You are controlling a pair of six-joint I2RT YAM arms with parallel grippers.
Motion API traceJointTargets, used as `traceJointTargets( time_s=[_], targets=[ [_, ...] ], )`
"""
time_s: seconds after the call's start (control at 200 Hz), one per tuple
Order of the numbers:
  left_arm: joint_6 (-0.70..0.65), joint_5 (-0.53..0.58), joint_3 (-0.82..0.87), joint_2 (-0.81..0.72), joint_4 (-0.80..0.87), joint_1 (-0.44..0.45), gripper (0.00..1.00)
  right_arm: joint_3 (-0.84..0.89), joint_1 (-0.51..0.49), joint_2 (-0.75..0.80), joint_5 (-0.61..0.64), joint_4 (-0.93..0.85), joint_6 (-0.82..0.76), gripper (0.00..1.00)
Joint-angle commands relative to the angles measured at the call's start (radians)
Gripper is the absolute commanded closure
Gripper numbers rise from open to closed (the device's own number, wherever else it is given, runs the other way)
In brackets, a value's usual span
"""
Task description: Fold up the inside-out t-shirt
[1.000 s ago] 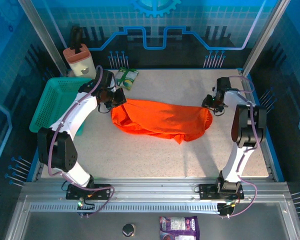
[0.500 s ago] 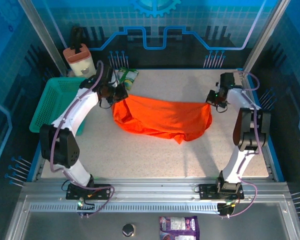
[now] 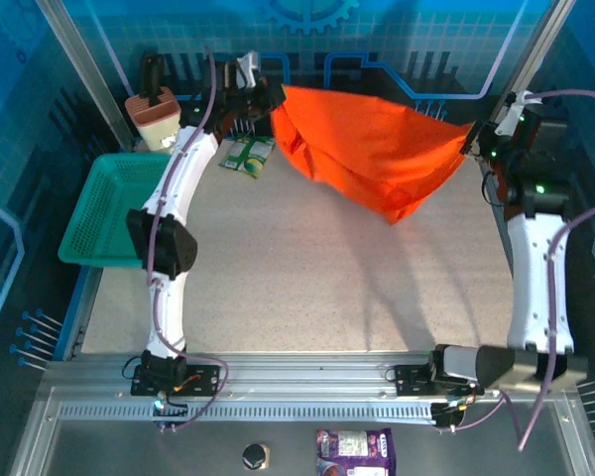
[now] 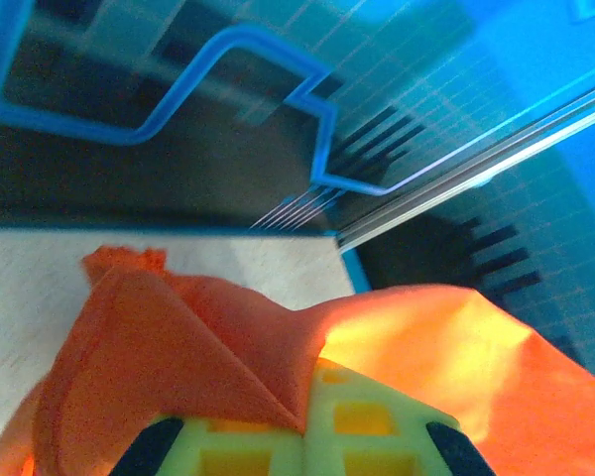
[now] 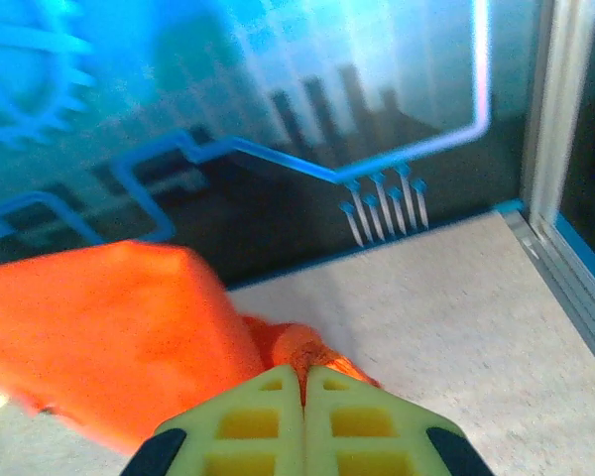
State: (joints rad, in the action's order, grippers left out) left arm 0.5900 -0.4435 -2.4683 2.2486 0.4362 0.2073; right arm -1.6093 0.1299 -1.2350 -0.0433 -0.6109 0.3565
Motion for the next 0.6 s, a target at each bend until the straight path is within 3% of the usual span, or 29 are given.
traceJointTargets(
  time_s=[0.0, 0.135, 0.26, 0.34, 0.4, 0.425, 0.445, 0.48, 0.595],
  targets=[
    [0.060, -0.045, -0.117, 0.123, -0.069, 0.006, 0.97, 0.074, -0.099, 0.053, -0.099, -0.008, -0.061, 1.00],
    [0.034, 0.043, -0.131, 0.237, -0.057, -0.026, 0.84, 0.140, -0.288, 0.028, -0.232, -0.005, -0.053, 1.00],
    [0.107, 0.018, -0.121, 0.310, 0.047, -0.083, 0.65, 0.170, -0.512, -0.085, -0.372, 0.033, -0.053, 0.99],
    [0.080, 0.001, -0.014, 0.266, 0.073, -0.091, 0.58, 0.153, -0.624, -0.162, -0.403, 0.044, -0.061, 0.86],
    [0.040, -0.003, 0.115, 0.186, 0.044, -0.088, 0.54, 0.138, -0.677, -0.212, -0.364, 0.039, -0.062, 0.83],
    [0.026, -0.005, 0.174, 0.149, 0.026, -0.088, 0.53, 0.134, -0.690, -0.231, -0.343, 0.036, -0.058, 0.77],
    [0.014, -0.004, 0.219, 0.118, 0.012, -0.088, 0.51, 0.127, -0.695, -0.250, -0.337, 0.030, -0.057, 0.64],
    [-0.004, -0.004, 0.298, 0.067, -0.009, -0.088, 0.50, 0.114, -0.698, -0.277, -0.332, 0.007, -0.059, 0.53],
    [-0.061, -0.003, 0.466, -0.065, -0.018, -0.088, 0.49, 0.094, -0.699, -0.322, -0.208, -0.088, -0.080, 0.52]
  ],
)
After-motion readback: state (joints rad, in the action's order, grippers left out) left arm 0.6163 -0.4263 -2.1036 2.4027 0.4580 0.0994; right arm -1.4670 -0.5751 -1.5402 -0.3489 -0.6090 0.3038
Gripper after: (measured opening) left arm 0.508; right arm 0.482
